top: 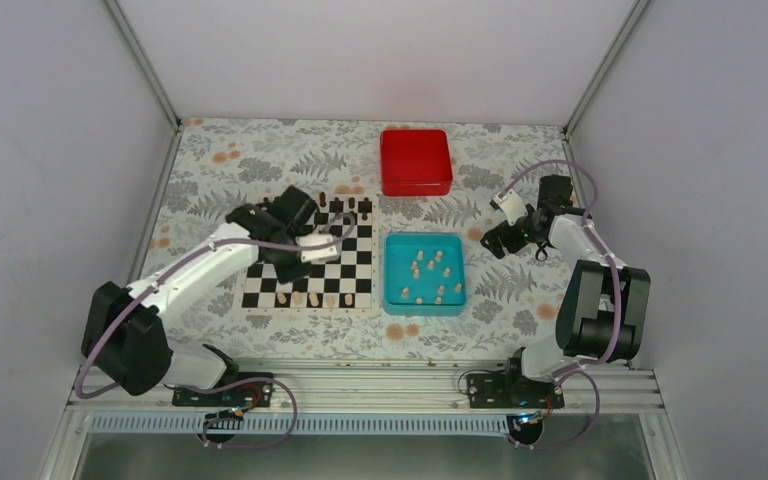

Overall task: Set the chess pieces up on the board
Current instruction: Place the chess piece on the chessboard, then pick up the chess piece from the storage box.

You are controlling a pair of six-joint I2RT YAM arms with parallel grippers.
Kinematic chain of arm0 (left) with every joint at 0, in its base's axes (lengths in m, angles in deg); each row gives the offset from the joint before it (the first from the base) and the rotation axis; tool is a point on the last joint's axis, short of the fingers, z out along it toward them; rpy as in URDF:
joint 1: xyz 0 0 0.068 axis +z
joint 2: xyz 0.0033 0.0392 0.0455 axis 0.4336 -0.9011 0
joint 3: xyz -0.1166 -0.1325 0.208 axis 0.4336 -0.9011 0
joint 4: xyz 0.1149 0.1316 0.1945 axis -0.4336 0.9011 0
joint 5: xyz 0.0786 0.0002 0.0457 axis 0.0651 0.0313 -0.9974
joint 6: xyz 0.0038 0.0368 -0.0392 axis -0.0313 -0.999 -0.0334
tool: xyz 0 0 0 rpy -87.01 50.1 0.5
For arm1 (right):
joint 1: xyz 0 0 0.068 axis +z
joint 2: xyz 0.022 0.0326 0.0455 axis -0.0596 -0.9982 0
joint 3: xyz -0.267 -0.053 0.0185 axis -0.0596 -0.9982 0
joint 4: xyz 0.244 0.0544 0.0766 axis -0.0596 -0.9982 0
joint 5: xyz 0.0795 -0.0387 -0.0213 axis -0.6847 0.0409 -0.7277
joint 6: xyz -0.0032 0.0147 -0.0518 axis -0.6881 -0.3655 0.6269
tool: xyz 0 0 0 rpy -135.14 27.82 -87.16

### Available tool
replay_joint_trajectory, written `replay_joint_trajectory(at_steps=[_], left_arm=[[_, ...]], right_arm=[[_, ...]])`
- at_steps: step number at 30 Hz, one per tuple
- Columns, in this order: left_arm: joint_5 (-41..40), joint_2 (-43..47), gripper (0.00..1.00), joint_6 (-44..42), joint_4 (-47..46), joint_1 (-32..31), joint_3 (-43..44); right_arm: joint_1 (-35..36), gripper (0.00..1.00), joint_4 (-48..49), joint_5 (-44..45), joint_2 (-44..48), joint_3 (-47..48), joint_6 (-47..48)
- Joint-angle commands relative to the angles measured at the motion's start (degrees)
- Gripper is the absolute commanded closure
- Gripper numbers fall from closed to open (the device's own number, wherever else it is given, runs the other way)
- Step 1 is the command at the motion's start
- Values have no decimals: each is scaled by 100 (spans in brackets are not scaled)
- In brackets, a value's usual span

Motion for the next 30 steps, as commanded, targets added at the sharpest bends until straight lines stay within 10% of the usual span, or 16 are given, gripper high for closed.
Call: replay_joint_trajectory(at_steps=[1,14,30], left_arm=[[-185,-120,70,-279,1042,-73,1608],[153,-2873,52,-388,928,-1584,5085],[683,-4085,51,-279,106,-2281,4553]], right_arm=[[-79,0,-45,-61,-49,-42,94],[-110,0,-7,-33,-93,29,8],[-133,0,-46,-151,-112,-2,58]])
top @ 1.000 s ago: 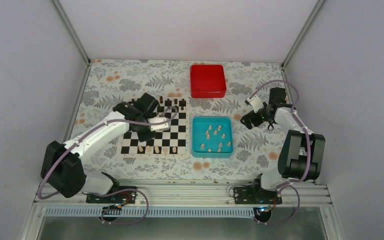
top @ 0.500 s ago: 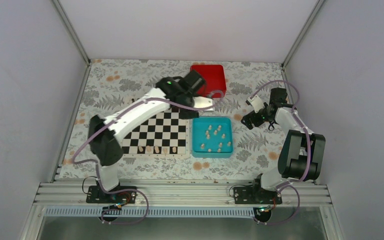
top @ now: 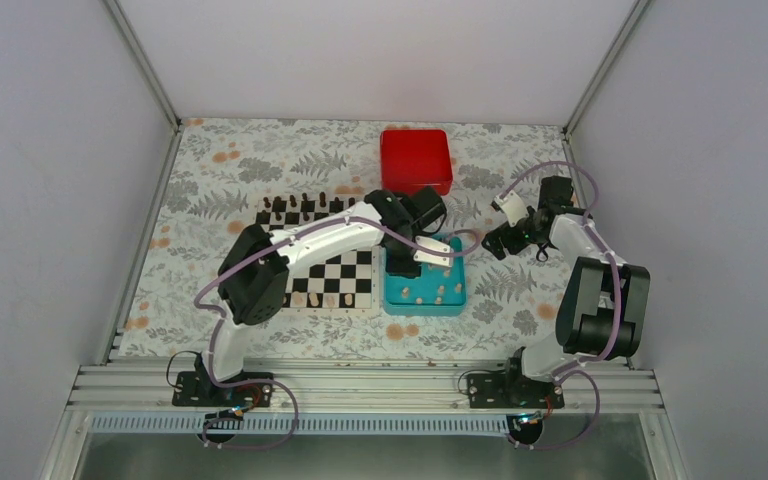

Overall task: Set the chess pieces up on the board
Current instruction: Pick up the chess piece from the storage box.

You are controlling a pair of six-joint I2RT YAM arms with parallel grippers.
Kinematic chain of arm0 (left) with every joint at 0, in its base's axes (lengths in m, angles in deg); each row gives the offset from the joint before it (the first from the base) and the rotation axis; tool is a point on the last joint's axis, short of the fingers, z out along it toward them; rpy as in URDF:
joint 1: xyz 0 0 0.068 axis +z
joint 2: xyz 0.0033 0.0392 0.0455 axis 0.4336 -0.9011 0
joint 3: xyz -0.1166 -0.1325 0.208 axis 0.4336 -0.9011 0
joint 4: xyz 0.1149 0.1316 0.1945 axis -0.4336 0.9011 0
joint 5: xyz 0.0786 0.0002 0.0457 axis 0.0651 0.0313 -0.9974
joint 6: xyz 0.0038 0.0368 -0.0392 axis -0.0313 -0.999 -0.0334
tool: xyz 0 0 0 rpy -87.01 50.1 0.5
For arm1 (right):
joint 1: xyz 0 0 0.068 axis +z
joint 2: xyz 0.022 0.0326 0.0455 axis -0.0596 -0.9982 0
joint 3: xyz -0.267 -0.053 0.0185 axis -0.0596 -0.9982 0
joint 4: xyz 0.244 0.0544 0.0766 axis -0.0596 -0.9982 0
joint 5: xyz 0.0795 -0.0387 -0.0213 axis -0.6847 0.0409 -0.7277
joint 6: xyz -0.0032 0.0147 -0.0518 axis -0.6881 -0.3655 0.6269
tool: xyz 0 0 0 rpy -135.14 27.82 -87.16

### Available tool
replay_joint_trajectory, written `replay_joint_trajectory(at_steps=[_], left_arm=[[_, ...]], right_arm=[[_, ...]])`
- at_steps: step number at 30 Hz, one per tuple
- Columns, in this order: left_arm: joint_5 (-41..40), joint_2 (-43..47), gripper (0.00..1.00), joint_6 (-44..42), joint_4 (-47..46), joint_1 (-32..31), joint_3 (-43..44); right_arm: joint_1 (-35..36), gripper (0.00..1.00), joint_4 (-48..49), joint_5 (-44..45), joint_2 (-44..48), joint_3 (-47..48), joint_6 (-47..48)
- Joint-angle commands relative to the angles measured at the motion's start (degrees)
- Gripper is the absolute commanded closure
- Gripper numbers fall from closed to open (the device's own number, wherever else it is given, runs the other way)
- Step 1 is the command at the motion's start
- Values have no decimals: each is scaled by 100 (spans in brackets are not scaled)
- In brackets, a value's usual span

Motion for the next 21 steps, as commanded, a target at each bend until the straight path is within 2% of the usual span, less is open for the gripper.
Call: replay_joint_trajectory(at_steps=[1,21], left_arm=[[223,-204,51,42,-339,-21,-157],[516,-359,54,-11,-444,-138,-822]], right_arm=[[-64,0,-4,-147,-33,-1,62],[-77,0,-30,-114,-76,-33,90]])
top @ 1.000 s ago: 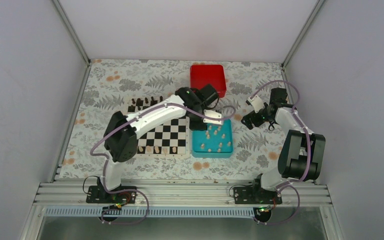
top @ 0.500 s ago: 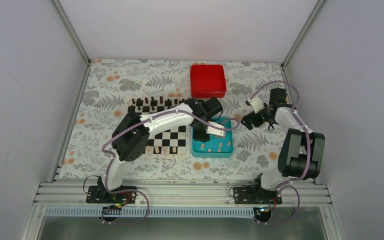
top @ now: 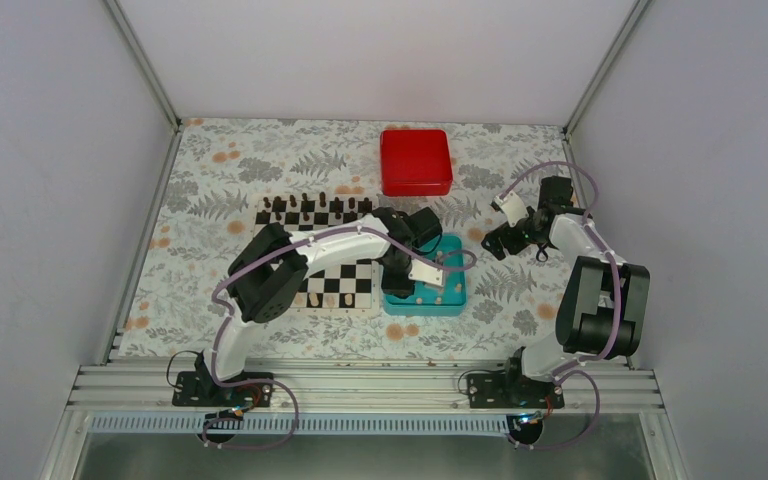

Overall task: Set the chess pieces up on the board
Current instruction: Pick up the chess piece from the storage box.

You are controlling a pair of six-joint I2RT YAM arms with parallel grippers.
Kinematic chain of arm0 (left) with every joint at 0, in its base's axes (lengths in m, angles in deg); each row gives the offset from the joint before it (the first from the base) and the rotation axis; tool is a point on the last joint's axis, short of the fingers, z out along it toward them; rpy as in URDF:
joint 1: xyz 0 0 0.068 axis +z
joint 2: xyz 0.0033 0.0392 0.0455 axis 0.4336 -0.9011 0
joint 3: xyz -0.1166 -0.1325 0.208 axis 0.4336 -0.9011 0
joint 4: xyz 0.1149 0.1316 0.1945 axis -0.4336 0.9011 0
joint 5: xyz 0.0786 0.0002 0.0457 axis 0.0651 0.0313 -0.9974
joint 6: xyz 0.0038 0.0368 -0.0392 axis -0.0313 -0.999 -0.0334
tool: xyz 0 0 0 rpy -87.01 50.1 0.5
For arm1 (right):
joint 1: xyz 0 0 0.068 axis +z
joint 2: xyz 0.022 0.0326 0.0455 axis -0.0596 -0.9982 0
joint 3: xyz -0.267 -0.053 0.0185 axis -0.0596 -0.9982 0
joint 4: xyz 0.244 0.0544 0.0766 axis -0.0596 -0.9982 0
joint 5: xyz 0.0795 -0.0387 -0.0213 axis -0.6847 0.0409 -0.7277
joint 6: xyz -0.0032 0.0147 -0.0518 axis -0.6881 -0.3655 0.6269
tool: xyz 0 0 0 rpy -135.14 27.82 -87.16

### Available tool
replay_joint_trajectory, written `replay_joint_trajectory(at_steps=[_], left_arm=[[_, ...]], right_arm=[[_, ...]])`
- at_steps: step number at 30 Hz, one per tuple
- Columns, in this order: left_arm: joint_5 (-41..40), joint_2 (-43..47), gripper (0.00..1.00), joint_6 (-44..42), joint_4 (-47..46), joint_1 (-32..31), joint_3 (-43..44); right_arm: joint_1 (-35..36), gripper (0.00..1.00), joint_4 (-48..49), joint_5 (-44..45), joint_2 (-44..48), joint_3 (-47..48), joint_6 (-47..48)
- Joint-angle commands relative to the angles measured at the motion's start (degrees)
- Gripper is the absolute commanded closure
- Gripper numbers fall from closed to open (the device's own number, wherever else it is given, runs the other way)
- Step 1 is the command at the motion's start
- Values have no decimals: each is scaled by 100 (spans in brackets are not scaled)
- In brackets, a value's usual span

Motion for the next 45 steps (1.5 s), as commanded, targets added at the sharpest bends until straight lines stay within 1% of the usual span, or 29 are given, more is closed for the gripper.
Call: replay_joint_trajectory(at_steps=[1,16,18,21,27,35,41,45], left_arm=[[190,5,55,-29,-31,-59,-101],[263,-67,58,-65,-47,-99,-7],[256,-99,61,-76,-32,-112,-13],[235,-129,71,-82,-35,-130,-2],[186,-106,73,-66,-1,-149,116],[55,184,83,-42,61,-152,206],[-164,403,92,-55,146,-152,90],[-442,536,93,-70,201,-145,126]], right_arm=[[-73,0,-22,-101,-44,-36,88],[-88,0,19,-70,-105,-62,88],[-100,0,14,-73,-104,-63,86],[-101,0,25,-77,-105,-78,85],[-110,0,44,-84,-114,-91,94],[-120,0,34,-64,-114,-71,96],[-123,0,18,-58,-67,-56,89],[-140,0,9,-47,-69,-54,88]])
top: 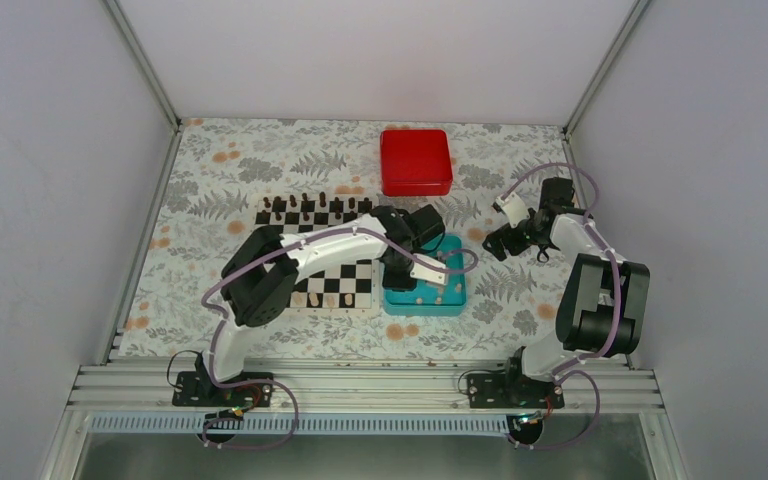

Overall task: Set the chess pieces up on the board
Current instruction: Pick up the chess piece from the storage box, then place the chess piece on the chessboard.

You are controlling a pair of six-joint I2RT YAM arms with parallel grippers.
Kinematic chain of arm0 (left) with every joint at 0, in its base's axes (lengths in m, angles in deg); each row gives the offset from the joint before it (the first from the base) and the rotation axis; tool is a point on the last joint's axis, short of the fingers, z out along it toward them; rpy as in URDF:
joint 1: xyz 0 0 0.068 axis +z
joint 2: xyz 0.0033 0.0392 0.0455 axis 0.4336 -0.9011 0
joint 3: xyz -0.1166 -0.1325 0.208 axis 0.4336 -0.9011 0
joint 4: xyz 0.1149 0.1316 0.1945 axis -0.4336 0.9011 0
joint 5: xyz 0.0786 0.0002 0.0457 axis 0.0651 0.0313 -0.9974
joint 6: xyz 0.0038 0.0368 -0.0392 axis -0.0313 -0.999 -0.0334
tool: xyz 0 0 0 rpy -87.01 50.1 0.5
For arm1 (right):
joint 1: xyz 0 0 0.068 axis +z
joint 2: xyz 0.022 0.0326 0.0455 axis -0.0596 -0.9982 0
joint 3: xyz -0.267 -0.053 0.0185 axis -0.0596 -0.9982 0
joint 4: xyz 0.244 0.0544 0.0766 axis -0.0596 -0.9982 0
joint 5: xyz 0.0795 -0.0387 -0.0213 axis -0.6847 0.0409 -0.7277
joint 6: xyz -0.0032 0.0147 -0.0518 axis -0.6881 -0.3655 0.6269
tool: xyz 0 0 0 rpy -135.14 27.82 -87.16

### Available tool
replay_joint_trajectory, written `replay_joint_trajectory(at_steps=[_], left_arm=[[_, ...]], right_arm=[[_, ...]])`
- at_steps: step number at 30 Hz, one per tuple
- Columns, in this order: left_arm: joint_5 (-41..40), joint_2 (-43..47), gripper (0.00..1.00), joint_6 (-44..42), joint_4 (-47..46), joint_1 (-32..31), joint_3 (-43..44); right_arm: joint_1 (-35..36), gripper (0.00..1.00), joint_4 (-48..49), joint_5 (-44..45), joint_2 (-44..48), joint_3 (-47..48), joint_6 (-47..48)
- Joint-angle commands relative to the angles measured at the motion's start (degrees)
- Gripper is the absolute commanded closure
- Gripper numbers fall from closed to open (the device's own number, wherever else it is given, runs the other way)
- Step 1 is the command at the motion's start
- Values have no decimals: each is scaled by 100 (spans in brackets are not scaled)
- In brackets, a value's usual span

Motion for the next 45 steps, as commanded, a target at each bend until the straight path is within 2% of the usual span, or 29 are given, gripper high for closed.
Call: replay_joint_trajectory(at_steps=[1,7,12,16,22,26,29,38,45], left_arm=[[-355,383,93,-62,159,-10,119],[-777,854,93,-73,514,225,374],[-1062,1522,93,-47,676,784,64],[-1081,2265,93,-38,574,1459,-659],[-758,3497,93,-180,231,2824,-2177],[-549,4107,93,-349,52,3696,-3111],[-352,4450,93,-451,3,4114,-3596],[299,4792,92,-297,-163,4290,-4570],[282,4801,92,-205,-525,4295,-5169]], right_arm=[[-74,0,6,-52,-3,-34,88],[-93,0,3,-31,-9,-7,95],[-112,0,-6,-28,-4,4,98],[-115,0,-41,-20,-27,37,102],[-119,0,-99,-4,-72,134,95],[-118,0,-135,0,-93,178,91],[-114,0,-140,19,-98,166,84],[-118,0,-138,62,-134,142,71],[-127,0,-112,89,-120,68,77]])
